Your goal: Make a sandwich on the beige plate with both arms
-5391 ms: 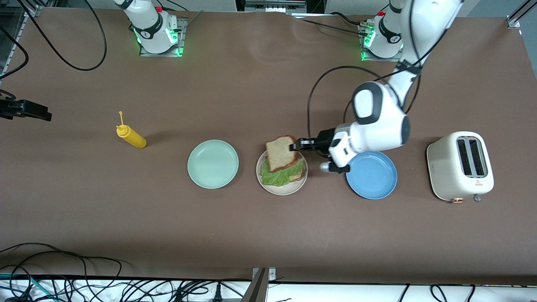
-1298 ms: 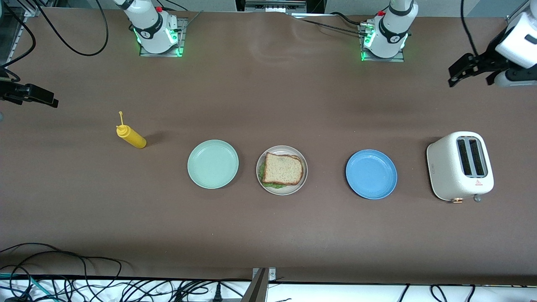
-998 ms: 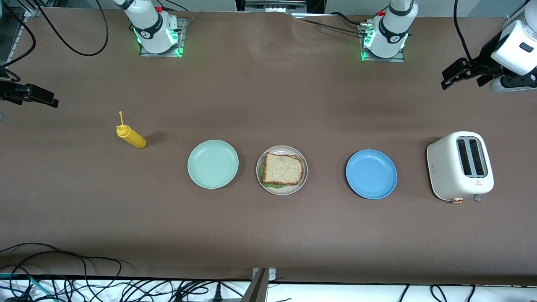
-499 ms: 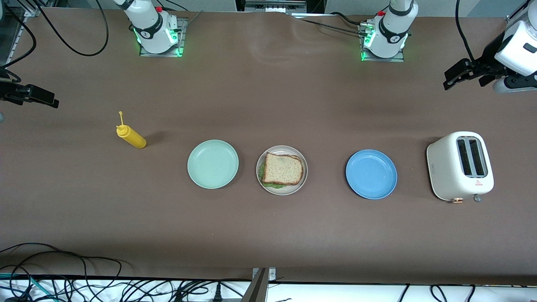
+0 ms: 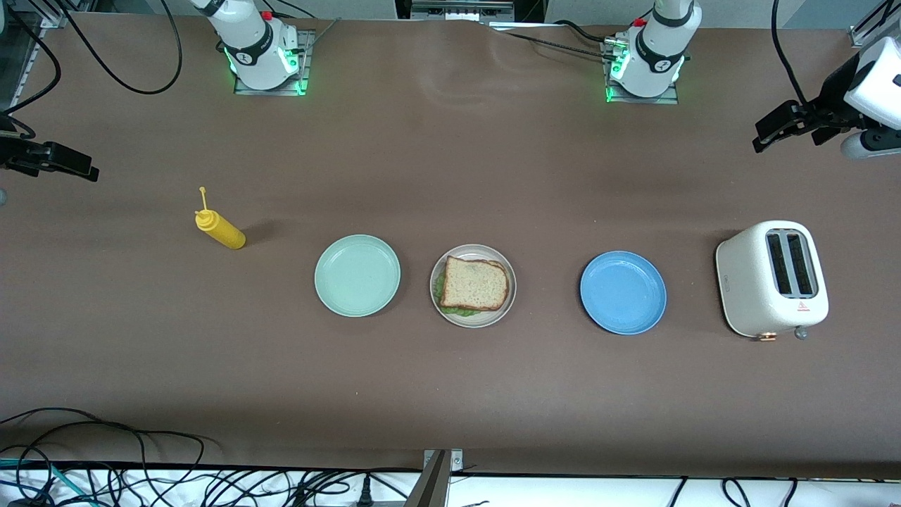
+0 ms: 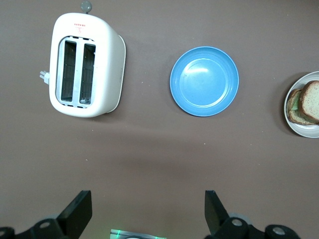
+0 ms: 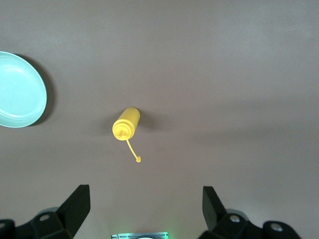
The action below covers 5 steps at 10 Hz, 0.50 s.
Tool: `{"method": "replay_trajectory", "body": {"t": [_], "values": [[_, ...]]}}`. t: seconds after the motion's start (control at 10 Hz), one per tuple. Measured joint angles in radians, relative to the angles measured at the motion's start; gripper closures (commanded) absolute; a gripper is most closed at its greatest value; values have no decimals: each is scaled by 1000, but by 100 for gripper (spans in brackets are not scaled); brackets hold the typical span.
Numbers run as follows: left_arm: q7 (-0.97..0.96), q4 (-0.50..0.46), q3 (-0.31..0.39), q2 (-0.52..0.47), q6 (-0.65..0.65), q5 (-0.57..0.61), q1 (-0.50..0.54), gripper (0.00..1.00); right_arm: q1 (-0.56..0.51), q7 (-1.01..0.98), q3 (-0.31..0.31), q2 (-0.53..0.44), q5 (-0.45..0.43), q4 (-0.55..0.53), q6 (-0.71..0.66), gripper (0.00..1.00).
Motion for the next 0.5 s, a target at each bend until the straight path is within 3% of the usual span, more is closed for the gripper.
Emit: {"method": "replay_trajectory", "body": {"t": [0.5], "values": [[0, 0, 0, 0, 0, 0, 6, 0, 0, 0, 0, 0, 0, 0, 0, 0]]}}
